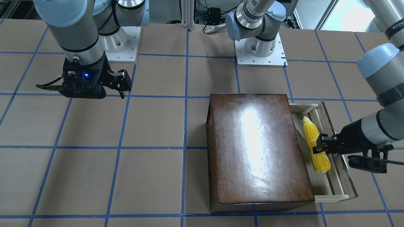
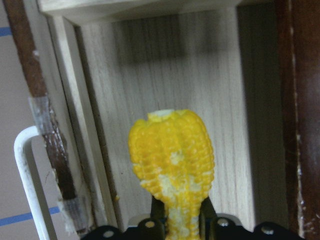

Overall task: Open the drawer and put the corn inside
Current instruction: 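Lower the corn into the drawer and open the left gripper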

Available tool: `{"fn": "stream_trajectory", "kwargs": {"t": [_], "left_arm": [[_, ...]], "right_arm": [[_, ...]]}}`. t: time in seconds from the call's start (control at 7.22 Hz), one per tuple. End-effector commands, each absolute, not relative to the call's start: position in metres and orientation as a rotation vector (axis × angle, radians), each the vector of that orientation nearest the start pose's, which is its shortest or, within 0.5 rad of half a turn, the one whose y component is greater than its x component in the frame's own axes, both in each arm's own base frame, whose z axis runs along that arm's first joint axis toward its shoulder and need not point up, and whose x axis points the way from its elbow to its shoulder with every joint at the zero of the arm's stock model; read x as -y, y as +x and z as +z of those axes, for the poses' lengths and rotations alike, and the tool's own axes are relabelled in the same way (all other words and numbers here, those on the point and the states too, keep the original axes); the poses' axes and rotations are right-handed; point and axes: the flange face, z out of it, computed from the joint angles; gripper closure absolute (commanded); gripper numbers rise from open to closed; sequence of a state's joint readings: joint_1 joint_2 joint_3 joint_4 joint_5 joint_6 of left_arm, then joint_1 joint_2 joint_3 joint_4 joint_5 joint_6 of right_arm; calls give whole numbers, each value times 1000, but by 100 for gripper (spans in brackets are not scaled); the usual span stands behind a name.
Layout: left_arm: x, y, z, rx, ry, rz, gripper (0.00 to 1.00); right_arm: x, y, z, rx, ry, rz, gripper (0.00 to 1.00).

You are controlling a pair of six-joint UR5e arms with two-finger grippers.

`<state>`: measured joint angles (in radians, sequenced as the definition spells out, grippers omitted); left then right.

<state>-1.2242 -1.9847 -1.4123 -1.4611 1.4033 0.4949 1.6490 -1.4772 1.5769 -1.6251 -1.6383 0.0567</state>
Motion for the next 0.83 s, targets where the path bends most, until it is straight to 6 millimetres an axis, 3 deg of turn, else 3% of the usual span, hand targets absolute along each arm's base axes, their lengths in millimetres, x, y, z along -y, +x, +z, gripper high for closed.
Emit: {"fn": "stream_trajectory", "kwargs": {"t": [0.0, 0.14, 0.28, 0.69], "left_arm": [[651, 75, 329, -3352, 224, 131, 47], [651, 75, 328, -3354, 224, 132, 41], [651, 75, 326, -3356, 218, 140, 23], [650, 75, 328, -3355, 220, 145, 0]], "right_arm": [[514, 167, 443, -3211, -37, 64, 0], [514, 167, 443, -3211, -37, 64, 0], [513, 167, 443, -3211, -37, 66, 0], [513, 167, 443, -3211, -37, 66, 0]]}}
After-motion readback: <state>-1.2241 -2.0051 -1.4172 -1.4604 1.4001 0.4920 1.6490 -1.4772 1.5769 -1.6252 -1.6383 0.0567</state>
